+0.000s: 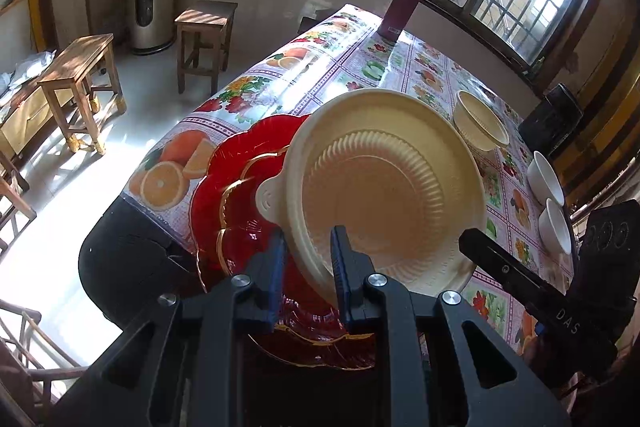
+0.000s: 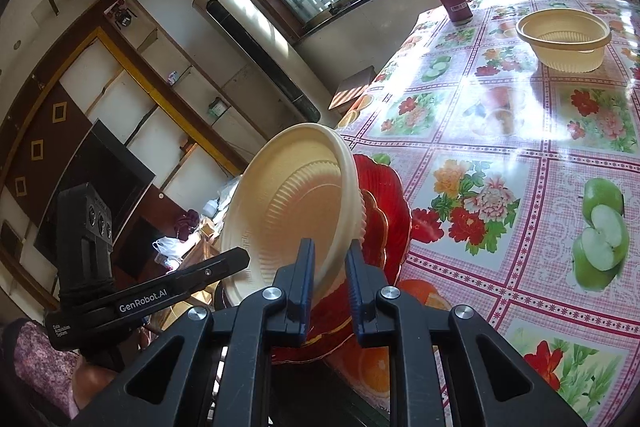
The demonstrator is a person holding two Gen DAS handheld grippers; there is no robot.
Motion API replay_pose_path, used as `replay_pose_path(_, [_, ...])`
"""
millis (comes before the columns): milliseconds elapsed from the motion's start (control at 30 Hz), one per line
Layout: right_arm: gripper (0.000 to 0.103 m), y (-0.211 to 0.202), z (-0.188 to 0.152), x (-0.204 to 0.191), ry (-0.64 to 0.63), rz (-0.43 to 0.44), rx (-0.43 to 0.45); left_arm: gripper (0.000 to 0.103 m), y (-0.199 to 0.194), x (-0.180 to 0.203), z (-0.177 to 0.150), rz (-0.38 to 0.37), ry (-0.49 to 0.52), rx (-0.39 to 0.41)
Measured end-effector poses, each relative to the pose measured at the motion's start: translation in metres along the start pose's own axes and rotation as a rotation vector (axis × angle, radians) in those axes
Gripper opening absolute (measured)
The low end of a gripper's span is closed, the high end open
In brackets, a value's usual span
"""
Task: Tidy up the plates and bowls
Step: 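Carry the cream bowl over the red plate stack and lower it, then set the cream bowl onto the red plates and open the left tool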
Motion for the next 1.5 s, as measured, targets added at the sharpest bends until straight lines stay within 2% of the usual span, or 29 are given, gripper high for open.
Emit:
replay_pose_path(500, [0.018,0.022,-0.017,-0.012,-0.067,-0.036,-0.063,0.02,0.01,-0.024,-0.017,0.047,-0.016,-0.061])
replay_pose_path(1067, [0.018,0.027,-0.024,-0.011,-0.141,-0.097,-0.048,0.02,0.012,-0.025,-0.018,0.062,-0.002,-0.069])
replay_pose_path(1333, [0.02,0.025,-0.025,-0.012,-0.21,-0.154,-0.024,0.021,0.011,-0.026,-0.018,0.073,0.0,-0.065])
replay_pose_path(1400, [0.023,0.024,-0.026,-0.014,-0.23,-0.166,-0.015,0.025,0.01,-0.025,-0.017,0.077,0.007,-0.059])
replay_pose_path(1467, [0.037,0.022,-0.026,-0.017,-0.252,-0.179,-0.004,0.034,0.008,-0.023,-0.016,0.077,0.019,-0.049])
replay_pose_path(1500, [0.041,0.021,-0.026,-0.019,-0.26,-0.178,0.001,0.047,0.007,-0.023,-0.015,0.091,0.025,-0.041])
Point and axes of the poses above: each gripper's, at about its wrist camera, not at the fingertips, and y roughly the way its jaws point, x to its right, z to its top, the point moved 8 cm from there along y, roughly the way its jaws point, and after that the axes turned 2 degrees about -z, right-handed, at the moved point
